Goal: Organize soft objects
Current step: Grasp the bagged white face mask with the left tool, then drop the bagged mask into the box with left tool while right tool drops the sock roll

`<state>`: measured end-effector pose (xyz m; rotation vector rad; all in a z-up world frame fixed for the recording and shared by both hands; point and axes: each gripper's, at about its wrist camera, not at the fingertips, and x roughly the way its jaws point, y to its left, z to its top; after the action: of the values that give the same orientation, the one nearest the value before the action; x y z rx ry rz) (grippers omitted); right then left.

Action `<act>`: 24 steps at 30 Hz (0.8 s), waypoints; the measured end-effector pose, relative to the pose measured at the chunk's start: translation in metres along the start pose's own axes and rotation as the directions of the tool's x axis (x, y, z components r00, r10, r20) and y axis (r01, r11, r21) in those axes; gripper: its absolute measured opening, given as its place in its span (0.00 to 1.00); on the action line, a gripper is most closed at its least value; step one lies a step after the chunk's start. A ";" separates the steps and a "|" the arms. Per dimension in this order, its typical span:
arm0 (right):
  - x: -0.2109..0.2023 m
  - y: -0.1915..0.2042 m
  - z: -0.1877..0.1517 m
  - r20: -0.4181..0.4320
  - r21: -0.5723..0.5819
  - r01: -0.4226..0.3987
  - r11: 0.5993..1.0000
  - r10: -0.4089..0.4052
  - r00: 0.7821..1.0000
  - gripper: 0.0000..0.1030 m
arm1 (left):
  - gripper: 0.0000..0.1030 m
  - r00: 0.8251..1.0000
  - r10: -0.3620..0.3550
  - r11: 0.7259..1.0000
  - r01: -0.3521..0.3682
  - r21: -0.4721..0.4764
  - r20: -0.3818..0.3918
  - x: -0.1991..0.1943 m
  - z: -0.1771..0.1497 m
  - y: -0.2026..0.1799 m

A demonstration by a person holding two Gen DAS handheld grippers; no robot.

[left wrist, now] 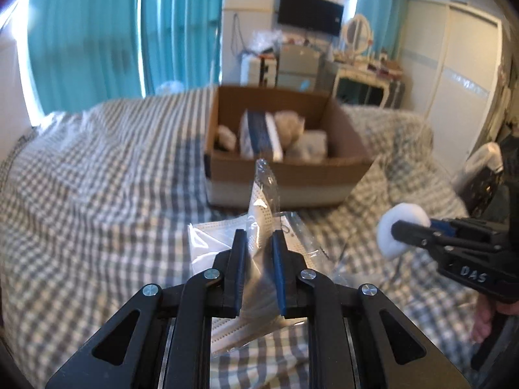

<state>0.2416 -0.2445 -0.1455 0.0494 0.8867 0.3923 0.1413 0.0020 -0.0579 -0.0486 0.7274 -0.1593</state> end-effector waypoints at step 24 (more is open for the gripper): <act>-0.114 0.050 0.162 0.207 -0.179 -0.014 0.984 0.052 0.977 0.25 | 0.15 0.989 -0.021 0.990 0.000 0.142 0.149 0.010 0.137 -0.023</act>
<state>0.2849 -0.2192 0.0531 -0.0571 0.6392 0.4866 0.2372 -0.0243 0.0399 0.0704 0.5639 -0.2145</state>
